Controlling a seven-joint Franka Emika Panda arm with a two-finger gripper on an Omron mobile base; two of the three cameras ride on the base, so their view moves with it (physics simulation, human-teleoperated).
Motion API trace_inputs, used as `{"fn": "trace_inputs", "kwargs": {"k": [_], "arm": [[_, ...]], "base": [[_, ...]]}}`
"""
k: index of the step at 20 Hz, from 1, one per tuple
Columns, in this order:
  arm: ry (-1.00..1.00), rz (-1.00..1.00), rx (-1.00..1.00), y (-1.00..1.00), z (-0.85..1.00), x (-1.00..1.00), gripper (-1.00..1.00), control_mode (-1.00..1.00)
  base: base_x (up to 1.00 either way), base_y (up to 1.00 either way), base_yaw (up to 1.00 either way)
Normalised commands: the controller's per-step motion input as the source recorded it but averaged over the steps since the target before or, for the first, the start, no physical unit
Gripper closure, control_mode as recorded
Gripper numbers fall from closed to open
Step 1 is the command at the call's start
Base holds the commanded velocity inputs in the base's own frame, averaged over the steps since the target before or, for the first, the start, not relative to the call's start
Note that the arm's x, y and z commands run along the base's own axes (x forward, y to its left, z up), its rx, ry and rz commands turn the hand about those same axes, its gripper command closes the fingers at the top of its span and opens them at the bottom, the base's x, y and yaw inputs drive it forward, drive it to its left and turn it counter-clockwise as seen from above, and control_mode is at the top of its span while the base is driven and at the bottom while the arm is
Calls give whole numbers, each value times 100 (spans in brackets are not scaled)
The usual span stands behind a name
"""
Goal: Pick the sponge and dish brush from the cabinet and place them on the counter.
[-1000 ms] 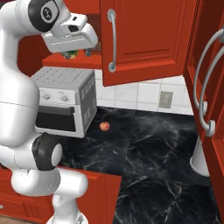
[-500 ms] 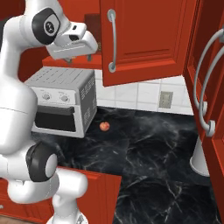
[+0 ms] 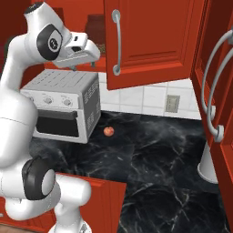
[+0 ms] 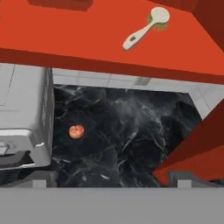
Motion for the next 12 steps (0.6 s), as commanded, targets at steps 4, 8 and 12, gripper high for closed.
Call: {"fn": "trace_inputs", "kwargs": {"k": [4,8,12], "arm": [[12,5,-8,1,-9,44,-100,-100],[19,2,-9,-2,3,34,-100,-100],[15,-1,-18,-1,0,10,-100,-100]], "base": [[0,0,0],[0,0,0],[0,0,0]]}}
